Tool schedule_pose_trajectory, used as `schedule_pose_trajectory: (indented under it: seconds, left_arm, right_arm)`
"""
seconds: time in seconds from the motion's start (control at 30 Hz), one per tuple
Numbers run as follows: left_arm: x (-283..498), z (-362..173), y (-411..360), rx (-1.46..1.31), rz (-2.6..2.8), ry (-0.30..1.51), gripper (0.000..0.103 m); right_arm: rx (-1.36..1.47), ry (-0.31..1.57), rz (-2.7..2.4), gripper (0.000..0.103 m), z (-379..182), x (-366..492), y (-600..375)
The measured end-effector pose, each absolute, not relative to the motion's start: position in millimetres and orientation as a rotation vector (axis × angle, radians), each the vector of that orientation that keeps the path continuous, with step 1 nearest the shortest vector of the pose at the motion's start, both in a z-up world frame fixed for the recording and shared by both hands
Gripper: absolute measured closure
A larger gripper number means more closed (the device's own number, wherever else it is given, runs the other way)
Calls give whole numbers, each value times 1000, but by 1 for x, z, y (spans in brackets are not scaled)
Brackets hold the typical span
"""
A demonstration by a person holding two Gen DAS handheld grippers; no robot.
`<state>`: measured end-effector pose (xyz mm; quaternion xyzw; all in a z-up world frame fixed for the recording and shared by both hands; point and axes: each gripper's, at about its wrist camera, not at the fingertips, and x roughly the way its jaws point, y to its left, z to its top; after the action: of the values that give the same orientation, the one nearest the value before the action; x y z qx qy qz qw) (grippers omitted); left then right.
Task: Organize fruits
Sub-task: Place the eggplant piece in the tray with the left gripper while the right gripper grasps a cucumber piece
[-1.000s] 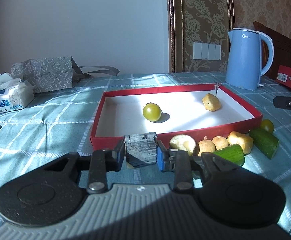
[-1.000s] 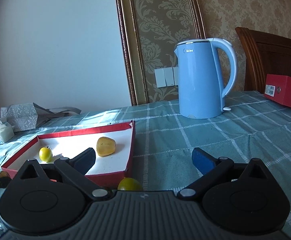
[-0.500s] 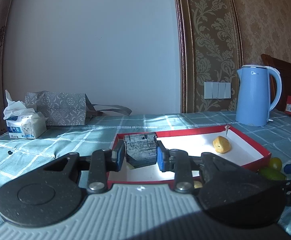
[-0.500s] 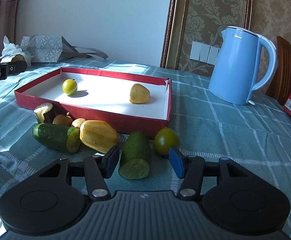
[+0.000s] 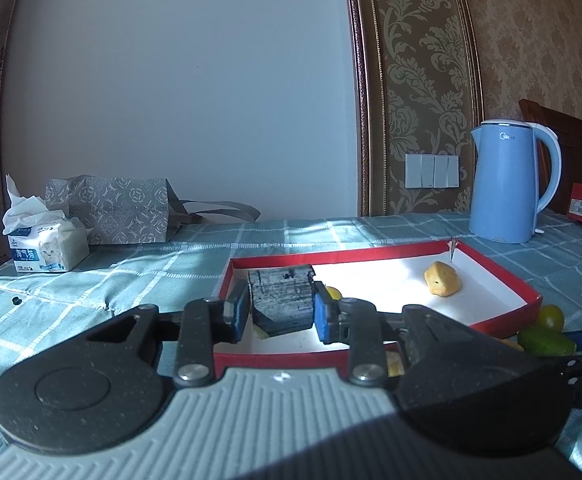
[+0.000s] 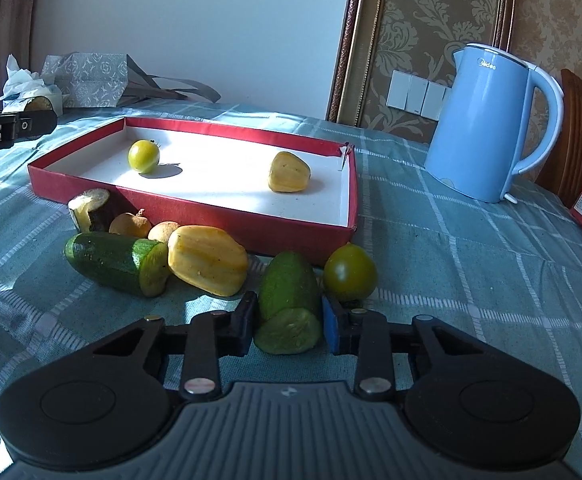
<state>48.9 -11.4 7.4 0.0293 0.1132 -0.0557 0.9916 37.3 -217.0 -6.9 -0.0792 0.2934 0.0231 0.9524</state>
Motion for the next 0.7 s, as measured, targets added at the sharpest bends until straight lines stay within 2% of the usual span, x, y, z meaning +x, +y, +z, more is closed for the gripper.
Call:
schedule_pose_trajectory:
  seconds: [0.7]
  left_arm:
    - [58,12,-10,-8,-179,289,74]
  right_arm:
    - [-86,531,97,71,6,15,-221]
